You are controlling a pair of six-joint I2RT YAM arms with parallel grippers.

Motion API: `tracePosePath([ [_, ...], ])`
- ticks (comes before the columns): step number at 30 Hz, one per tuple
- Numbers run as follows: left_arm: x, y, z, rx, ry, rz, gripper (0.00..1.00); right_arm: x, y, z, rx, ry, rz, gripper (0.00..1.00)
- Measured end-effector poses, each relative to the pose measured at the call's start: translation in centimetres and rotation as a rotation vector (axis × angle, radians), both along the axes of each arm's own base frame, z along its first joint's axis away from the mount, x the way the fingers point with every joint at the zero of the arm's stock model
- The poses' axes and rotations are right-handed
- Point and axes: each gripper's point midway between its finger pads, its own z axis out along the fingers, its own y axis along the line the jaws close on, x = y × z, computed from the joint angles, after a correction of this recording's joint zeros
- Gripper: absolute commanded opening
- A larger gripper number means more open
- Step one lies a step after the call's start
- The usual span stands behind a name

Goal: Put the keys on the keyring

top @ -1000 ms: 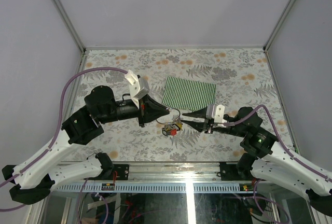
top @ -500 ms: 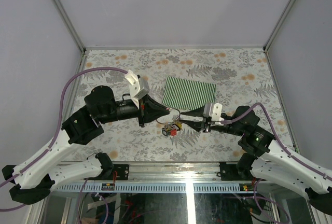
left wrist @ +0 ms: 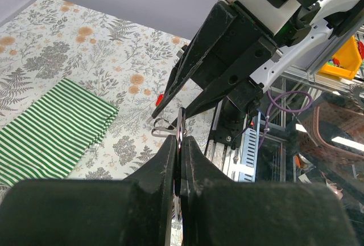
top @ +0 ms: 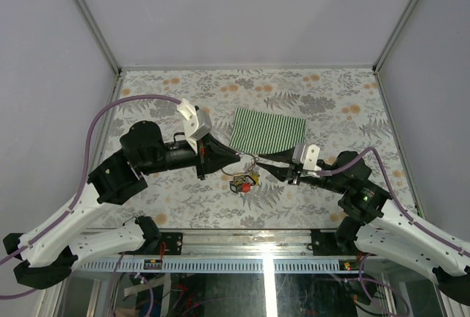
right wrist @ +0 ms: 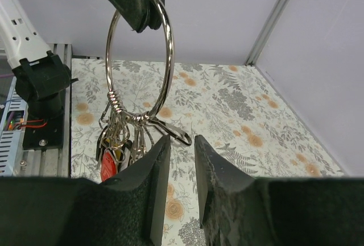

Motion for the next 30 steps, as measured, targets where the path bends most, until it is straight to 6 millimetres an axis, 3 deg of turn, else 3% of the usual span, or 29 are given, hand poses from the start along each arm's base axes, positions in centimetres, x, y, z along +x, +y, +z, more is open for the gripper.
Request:
tracePosePath([
  [21, 0.3, -0.3, -0.4, 0.012, 0.009, 0.002, 0.00, 0.4, 0.0, -0.5, 0.008, 0.004, -0.018, 0.37],
  [30, 1.1, -0.1, -0.4, 0.012, 0.015, 0.054, 0.00, -0.6, -1.9, 2.2, 0.081, -0.065, -0.041, 0.41],
])
